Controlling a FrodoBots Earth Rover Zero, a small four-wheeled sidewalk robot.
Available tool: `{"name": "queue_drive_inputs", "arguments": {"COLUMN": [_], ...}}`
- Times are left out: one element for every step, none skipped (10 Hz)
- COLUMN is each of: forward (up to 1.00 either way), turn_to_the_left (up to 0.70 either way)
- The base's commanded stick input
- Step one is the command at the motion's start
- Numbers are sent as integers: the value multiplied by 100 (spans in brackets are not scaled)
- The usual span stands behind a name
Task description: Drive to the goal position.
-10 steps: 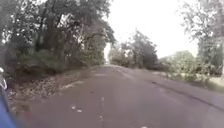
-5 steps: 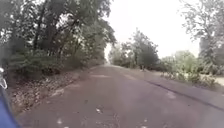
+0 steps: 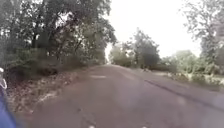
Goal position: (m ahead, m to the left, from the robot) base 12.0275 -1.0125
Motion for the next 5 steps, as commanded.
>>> {"name": "queue_drive_inputs", "arguments": {"forward": [70,70,70,70,70], "turn_to_the_left": [-2,-2,-2,-2,-2]}}
